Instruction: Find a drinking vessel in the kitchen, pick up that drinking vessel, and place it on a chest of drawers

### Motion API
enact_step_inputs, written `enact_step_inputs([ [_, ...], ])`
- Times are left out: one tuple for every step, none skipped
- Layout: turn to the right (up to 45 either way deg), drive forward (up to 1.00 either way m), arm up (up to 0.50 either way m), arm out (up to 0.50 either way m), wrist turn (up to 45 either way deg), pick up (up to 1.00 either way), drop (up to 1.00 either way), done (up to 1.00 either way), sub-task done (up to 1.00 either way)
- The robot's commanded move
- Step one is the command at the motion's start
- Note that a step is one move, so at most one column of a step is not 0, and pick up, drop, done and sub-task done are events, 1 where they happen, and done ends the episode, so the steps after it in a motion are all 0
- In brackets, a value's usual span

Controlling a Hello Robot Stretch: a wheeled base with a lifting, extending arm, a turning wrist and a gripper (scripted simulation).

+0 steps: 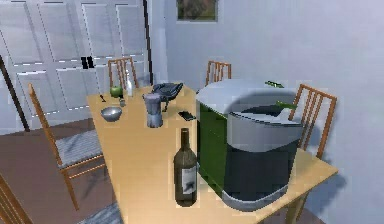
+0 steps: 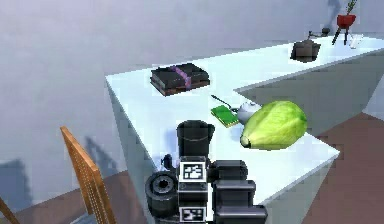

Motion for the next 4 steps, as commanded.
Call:
enact_step_inputs([
  [-45.0,0.00,0.00,0.00,0.0,0.00,0.00,0.00,0.00],
  [-45.0,0.00,0.00,0.00,0.0,0.00,0.00,0.00,0.00],
  [-45.0,0.00,0.00,0.00,0.0,0.00,0.00,0.00,0.00],
  [0.0,0.30,0.00,0.00,0.0,0.00,0.00,0.00,0.00],
])
